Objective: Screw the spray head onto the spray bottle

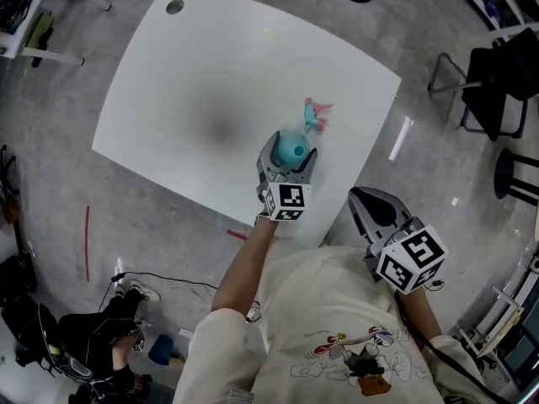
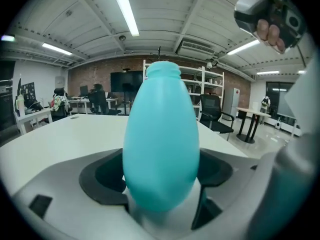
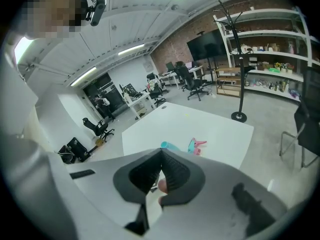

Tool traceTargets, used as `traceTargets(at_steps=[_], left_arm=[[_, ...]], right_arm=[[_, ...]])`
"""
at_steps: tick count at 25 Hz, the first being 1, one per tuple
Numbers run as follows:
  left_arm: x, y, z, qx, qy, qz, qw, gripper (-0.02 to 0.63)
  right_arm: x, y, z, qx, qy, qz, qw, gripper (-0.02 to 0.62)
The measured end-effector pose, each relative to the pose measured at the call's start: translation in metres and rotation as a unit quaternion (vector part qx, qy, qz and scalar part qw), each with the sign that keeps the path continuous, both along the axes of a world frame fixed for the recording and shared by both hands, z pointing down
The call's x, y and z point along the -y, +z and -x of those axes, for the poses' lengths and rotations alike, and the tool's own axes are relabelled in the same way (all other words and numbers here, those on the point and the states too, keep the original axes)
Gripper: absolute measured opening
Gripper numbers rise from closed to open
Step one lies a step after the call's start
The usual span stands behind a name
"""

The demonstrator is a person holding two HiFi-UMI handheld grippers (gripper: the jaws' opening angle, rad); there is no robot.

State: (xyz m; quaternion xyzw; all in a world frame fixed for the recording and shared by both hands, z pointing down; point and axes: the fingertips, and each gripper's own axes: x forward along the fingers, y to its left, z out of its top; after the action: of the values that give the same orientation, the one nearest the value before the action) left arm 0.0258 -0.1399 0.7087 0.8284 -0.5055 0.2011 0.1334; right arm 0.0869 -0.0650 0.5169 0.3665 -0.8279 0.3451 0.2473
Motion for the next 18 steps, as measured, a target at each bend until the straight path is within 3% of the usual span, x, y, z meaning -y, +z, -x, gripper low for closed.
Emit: traceTargets(at_steps=[4, 8, 11, 15, 16, 18], left_arm=[[0.003, 0.002, 0.0, -0.001, -0.001, 0.003, 1.0, 0.405], [0.002, -0.003, 0.006, -0.007, -0.006, 0.011, 0.9999, 0.405], [-0.001, -0.018, 0.012, -0.003, -0.001, 0.004, 1.0, 0.405], [-0.008, -0.031, 0.022, 0.01, 0.0, 0.001, 1.0, 0.405], [-0.009, -0.031, 0.025, 0.013, -0.002, 0.003, 0.9999, 0.405], [-0.011, -0.032, 0.027, 0.018, -0.005, 0.006, 0.9998, 0.405]], right_arm=[[0.009, 0.007, 0.004, -0.008, -0.002, -0.005, 1.0, 0.006], [0.039, 0.025, 0.005, -0.07, -0.048, -0.077, 0.993, 0.008], [0.066, 0.047, 0.009, -0.131, -0.114, -0.126, 0.977, 0.008], [0.087, 0.083, 0.023, -0.168, -0.199, -0.109, 0.959, 0.011], [0.09, 0.093, 0.027, -0.185, -0.225, -0.106, 0.951, 0.024], [0.095, 0.113, 0.029, -0.226, -0.278, -0.103, 0.928, 0.122]])
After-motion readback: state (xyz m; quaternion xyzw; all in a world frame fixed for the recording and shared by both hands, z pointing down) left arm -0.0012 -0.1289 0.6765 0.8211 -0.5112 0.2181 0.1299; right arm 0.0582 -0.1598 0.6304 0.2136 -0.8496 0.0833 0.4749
